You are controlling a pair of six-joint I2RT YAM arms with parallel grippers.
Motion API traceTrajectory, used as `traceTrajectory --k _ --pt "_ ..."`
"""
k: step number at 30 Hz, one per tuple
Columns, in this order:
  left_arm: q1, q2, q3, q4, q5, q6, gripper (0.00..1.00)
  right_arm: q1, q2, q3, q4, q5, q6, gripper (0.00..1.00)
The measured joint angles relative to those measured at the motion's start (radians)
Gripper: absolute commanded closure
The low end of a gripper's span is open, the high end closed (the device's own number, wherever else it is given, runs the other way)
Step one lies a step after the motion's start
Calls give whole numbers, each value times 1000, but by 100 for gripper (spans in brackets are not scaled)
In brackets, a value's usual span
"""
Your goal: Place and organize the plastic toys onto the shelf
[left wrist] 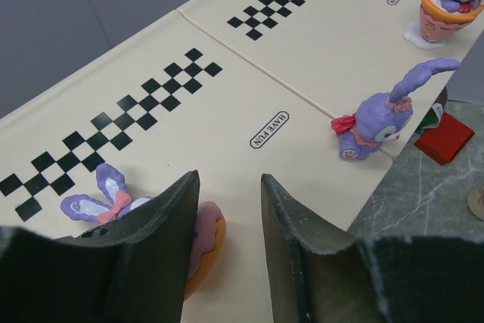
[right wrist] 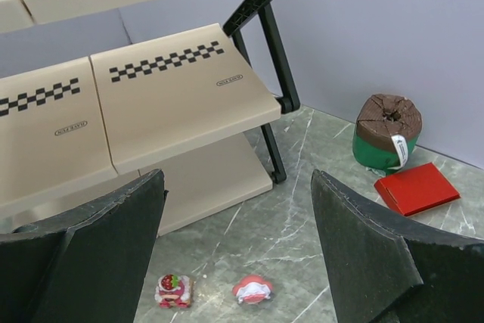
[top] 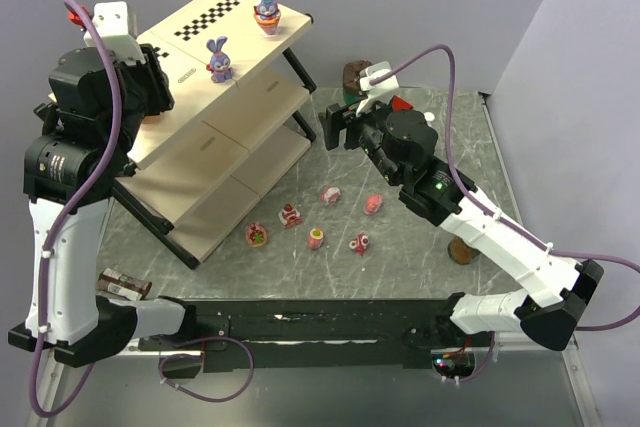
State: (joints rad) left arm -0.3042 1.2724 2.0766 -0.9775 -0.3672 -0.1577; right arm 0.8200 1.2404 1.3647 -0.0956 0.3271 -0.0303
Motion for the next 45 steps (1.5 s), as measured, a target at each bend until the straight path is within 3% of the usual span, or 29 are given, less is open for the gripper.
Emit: traceTrajectory --k 7,18,26,38,45 --pt "2 -9 -14 1 8 -16 66 -1 0 -10 -3 -3 8 16" --pt "2 -69 -91 7 40 -51 66 -5 9 -11 -4 -4 11 17" --pt "2 -132 -181 0 55 -74 62 -5 49 -5 -5 -14 11 17" --pt "2 -149 -185 14 60 -73 52 -5 83 10 -15 -26 16 17" --pt "2 -156 -113 62 110 -70 44 -5 83 10 -15 -25 40 17"
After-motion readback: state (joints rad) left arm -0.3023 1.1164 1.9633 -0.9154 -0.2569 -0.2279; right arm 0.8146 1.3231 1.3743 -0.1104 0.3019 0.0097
